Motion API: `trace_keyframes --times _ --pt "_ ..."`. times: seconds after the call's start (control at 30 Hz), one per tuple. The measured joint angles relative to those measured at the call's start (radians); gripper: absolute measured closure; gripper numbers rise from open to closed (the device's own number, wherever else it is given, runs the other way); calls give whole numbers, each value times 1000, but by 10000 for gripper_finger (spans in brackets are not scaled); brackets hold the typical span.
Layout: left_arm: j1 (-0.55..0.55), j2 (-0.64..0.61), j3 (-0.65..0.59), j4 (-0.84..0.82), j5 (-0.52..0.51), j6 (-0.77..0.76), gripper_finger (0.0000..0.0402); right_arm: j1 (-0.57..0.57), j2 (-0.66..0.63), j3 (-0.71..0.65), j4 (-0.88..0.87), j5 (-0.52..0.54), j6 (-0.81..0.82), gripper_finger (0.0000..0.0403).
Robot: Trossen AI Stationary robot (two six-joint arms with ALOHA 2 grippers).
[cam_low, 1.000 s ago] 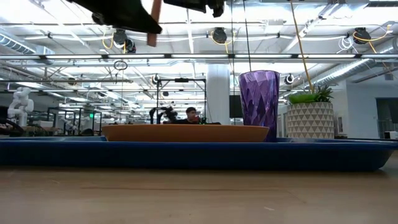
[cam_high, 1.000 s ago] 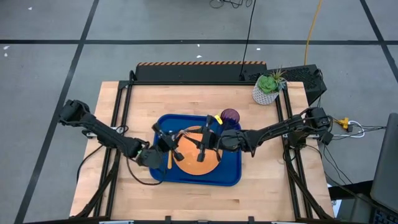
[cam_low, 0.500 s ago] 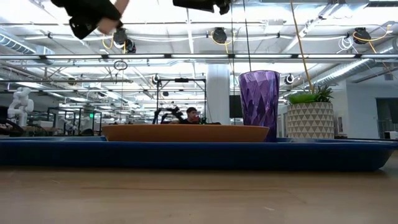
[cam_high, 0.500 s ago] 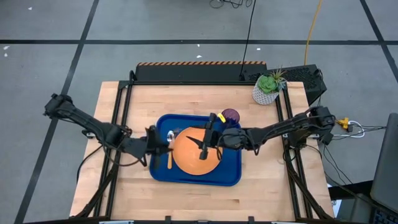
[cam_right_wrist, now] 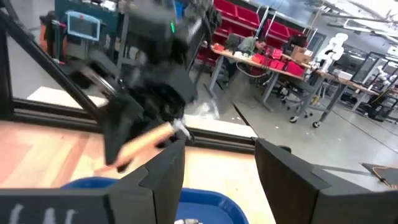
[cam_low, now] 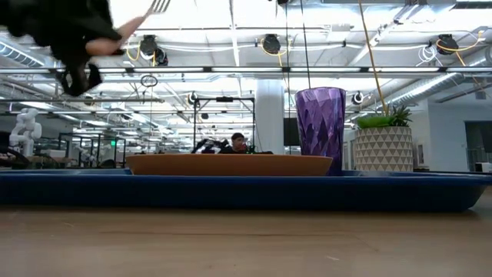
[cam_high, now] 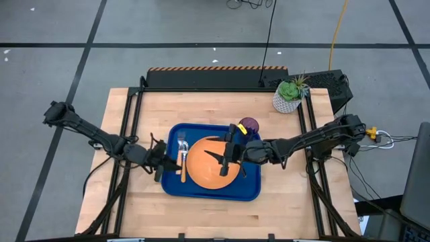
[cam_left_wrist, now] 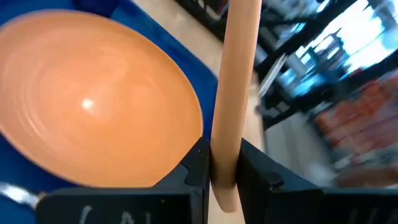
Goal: Pick and place plate/cup/fork/spoon on tray
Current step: Put the orange fork on the blue serving tray to the left of the yellow spoon
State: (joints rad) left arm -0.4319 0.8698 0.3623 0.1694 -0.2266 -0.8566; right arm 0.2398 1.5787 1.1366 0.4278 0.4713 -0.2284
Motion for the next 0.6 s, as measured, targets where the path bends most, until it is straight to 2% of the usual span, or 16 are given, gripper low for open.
trace_keyframes --times 0.13,0.23,0.33,0.6 --pt "9 -103 -221 294 13 -120 353 0 -5 0 -26 1 -5 217" --pt "12 -169 -345 435 17 -205 353 -7 -7 0 -23 3 -5 217" --pt "18 -214 -345 294 43 -291 353 -16 -7 0 -27 3 -5 217" --pt "40 -235 -345 287 109 -418 353 -36 -7 0 -48 3 -4 218"
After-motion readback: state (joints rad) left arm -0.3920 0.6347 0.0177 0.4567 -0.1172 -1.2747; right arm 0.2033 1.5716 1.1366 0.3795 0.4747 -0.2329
